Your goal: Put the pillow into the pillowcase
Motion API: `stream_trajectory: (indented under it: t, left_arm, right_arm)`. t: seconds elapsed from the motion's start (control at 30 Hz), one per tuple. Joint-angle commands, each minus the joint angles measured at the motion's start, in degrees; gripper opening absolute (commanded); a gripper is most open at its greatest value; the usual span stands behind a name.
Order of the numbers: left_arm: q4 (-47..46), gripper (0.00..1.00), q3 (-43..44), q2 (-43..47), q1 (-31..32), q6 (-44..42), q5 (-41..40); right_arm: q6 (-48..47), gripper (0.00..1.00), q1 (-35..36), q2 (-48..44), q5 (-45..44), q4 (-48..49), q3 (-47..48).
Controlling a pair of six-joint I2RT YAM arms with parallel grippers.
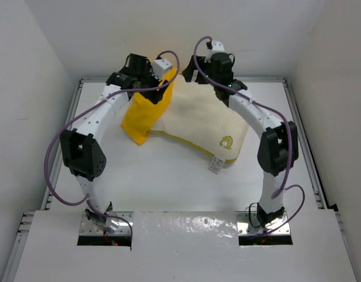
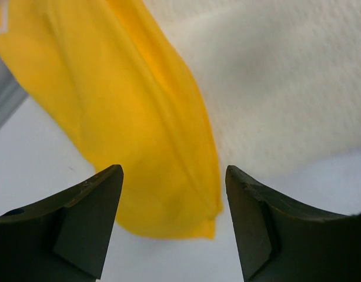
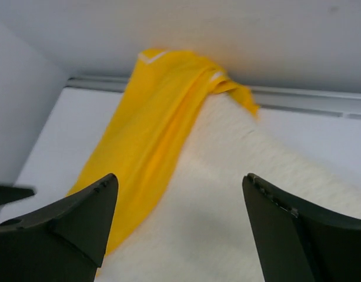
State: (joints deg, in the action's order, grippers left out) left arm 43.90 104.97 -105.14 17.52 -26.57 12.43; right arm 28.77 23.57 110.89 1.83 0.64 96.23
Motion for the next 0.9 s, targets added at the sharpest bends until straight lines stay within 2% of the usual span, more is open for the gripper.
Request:
stream_trajectory:
  t: [0.0, 0.03, 0.17, 0.27, 0.3, 0.33, 0.37, 0.4, 0.43, 0.47, 0.5, 0.57, 0.63, 0.73, 0.8, 0.87]
  left_arm:
    - [-8.89, 0.68, -0.63, -5.50, 5.33, 4.85, -12.16]
    - [-14.05, 0.68, -1.25, -6.82, 5.68, 5.55, -14.08]
    - [-23.41, 0.67, -1.54, -11.74, 6.30, 10.12, -20.93]
    - [-20.45, 0.66, 7.15, -19.90, 6.30, 12.23, -25.15]
    - [-16.69, 0.65, 10.31, -24.71, 6.30, 12.94, -26.21]
    - [-14.74, 0.64, 16.26, -27.02, 6.30, 13.55, -27.18]
    - [-13.24, 0.63, 18.67, -28.87, 6.30, 14.78, -29.11]
    - [-11.49, 0.60, 21.74, -31.15, 6.30, 15.22, -29.91]
    - [-11.21, 0.59, 22.03, -31.26, 6.30, 15.49, -29.39]
    - [-11.47, 0.59, 21.42, -30.65, 6.30, 15.41, -28.34]
    - [-12.95, 0.59, 20.11, -28.12, 6.30, 14.97, -26.94]
    - [-15.24, 0.59, 14.67, -23.12, 6.47, 13.74, -22.28]
    - [-11.85, 0.60, 14.29, -21.17, 6.48, 13.30, -17.54]
    - [-5.52, 0.61, 18.51, -20.63, 6.48, 12.25, -10.87]
    - [-3.74, 0.62, 20.27, -20.45, 6.56, 10.76, -6.74]
    - [-3.56, 0.64, 20.54, -20.54, 6.83, 9.00, -6.45]
  right_arm:
    - [-3.11, 0.86, -5.90, 8.97, 0.20, -11.62, 8.24]
    - [-3.02, 0.87, -7.82, 10.38, 0.02, -11.80, 9.41]
    - [-5.99, 0.92, -10.30, 16.63, -5.15, -12.24, 12.49]
    - [-11.45, 0.94, -10.56, 21.37, -3.07, -15.04, 14.42]
    - [-12.50, 0.91, -10.56, 23.30, -2.01, -16.28, 15.30]
    - [-13.99, 0.87, -10.48, 23.84, 0.35, -17.77, 15.31]
    - [-14.44, 0.82, -10.30, 23.93, 3.42, -20.39, 14.96]
    - [-14.62, 0.70, -10.13, 22.54, 4.32, -21.03, 12.09]
    - [-14.45, 0.65, -9.86, 20.96, 5.11, -20.25, 9.10]
    - [-14.27, 0.62, -9.60, 18.86, 6.25, -18.68, 1.15]
    - [-14.01, 0.60, -8.82, 13.53, 6.87, -16.49, -3.54]
    - [-13.74, 0.59, -7.06, 7.44, 8.19, -8.58, -17.56]
    - [-13.48, 0.59, -4.95, -0.56, 7.76, -4.35, -27.08]
    - [-12.78, 0.61, -2.49, -7.78, 9.07, -3.63, -34.06]
    - [-13.21, 0.66, -1.78, -11.29, 11.25, -3.46, -35.93]
    - [-12.51, 0.73, -1.86, -12.54, 11.71, -3.28, -36.38]
